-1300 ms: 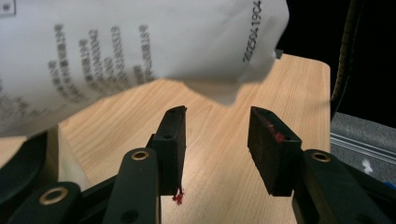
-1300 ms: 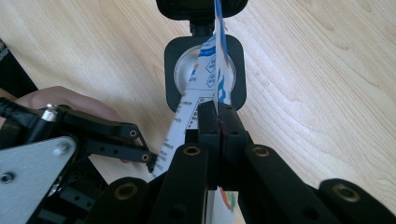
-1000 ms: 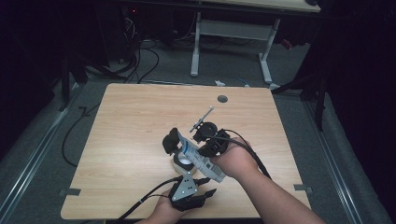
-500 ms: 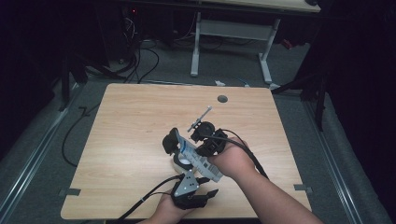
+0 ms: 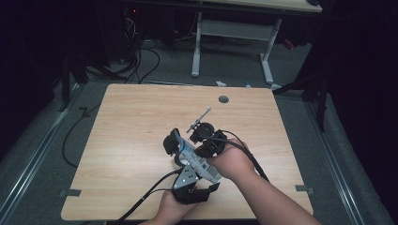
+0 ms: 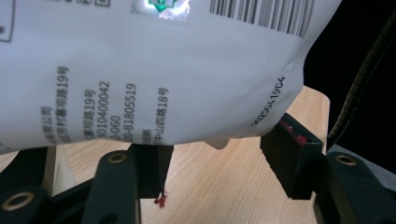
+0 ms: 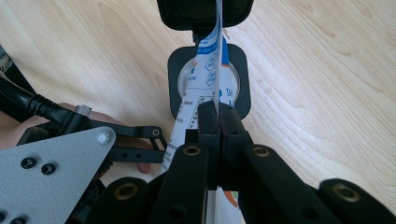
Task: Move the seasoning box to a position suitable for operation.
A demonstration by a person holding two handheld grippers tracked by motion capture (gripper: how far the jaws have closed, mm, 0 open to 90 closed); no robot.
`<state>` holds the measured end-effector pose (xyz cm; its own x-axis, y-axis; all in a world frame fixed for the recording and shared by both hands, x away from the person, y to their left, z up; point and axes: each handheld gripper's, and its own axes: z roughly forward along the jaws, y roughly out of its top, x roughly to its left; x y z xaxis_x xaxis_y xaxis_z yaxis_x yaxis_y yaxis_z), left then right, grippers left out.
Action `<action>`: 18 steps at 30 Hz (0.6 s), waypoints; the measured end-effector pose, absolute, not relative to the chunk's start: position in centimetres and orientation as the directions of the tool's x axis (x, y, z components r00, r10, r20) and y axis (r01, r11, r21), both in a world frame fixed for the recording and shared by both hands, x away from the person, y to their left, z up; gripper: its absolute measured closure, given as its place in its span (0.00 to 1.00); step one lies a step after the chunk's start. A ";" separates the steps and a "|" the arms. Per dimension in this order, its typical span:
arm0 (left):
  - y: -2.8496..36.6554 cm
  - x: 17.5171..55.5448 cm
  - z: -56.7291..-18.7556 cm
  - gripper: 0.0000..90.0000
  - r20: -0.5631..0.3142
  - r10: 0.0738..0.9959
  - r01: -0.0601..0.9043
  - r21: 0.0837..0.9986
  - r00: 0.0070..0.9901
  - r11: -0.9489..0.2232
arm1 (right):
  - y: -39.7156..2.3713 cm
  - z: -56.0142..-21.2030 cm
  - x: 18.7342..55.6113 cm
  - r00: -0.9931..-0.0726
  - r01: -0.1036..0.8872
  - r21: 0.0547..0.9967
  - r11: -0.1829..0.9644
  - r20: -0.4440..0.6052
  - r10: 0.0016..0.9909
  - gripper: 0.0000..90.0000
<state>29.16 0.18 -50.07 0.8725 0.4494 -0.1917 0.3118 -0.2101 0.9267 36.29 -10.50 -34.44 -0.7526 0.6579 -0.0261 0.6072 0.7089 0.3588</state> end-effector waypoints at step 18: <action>0.3 29.3 -51.2 0.62 -0.154 0.471 0.313 0.907 0.869 -0.281 | -11.4 -35.0 35.7 -0.746 0.618 0.365 0.696 -0.008 0.666 1.00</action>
